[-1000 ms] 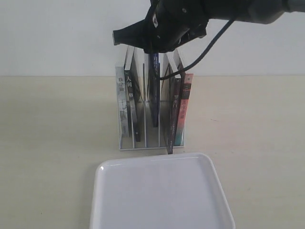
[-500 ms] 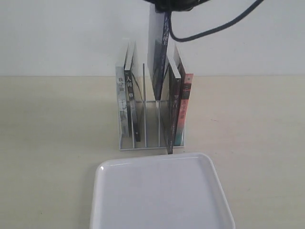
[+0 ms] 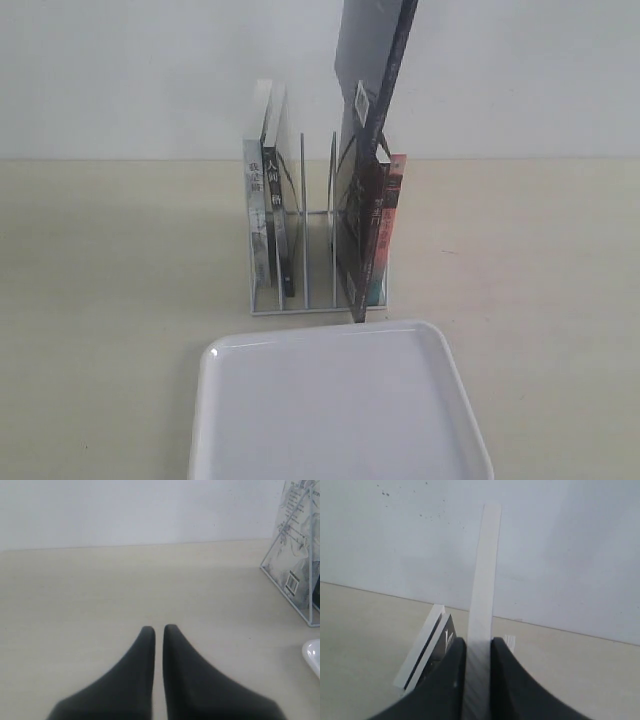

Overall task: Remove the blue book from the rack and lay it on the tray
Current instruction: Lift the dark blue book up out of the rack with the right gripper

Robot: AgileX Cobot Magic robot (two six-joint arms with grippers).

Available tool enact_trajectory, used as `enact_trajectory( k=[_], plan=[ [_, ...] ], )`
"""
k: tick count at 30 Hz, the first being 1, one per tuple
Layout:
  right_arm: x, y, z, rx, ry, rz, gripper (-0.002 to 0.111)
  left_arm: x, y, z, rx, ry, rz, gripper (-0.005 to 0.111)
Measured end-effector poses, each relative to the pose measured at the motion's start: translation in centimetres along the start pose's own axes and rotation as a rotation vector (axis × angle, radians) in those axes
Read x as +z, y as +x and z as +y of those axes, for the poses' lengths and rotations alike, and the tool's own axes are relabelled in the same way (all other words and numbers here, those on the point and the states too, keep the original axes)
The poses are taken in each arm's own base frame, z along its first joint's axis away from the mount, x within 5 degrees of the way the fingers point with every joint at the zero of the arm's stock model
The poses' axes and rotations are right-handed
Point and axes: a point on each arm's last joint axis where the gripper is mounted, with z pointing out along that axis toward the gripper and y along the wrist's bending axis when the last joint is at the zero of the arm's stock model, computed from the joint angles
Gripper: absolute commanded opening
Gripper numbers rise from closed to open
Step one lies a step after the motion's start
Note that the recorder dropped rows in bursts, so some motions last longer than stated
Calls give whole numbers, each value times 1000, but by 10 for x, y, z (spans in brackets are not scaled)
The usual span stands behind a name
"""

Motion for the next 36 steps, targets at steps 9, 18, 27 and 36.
enact_trajectory(
  k=[9, 18, 27, 36],
  plan=[
    [-27, -8, -6, 19, -27, -28, 4, 0, 0, 0, 0, 0, 0, 5],
    [-80, -11, -16, 20, -65, -19, 0, 0, 0, 0, 0, 0, 0, 5],
    [-110, 6, 4, -31, -112, 99, 0, 0, 0, 0, 0, 0, 0, 5],
    [-129, 28, 28, -73, -78, 159, 0, 0, 0, 0, 0, 0, 0, 5]
  ],
)
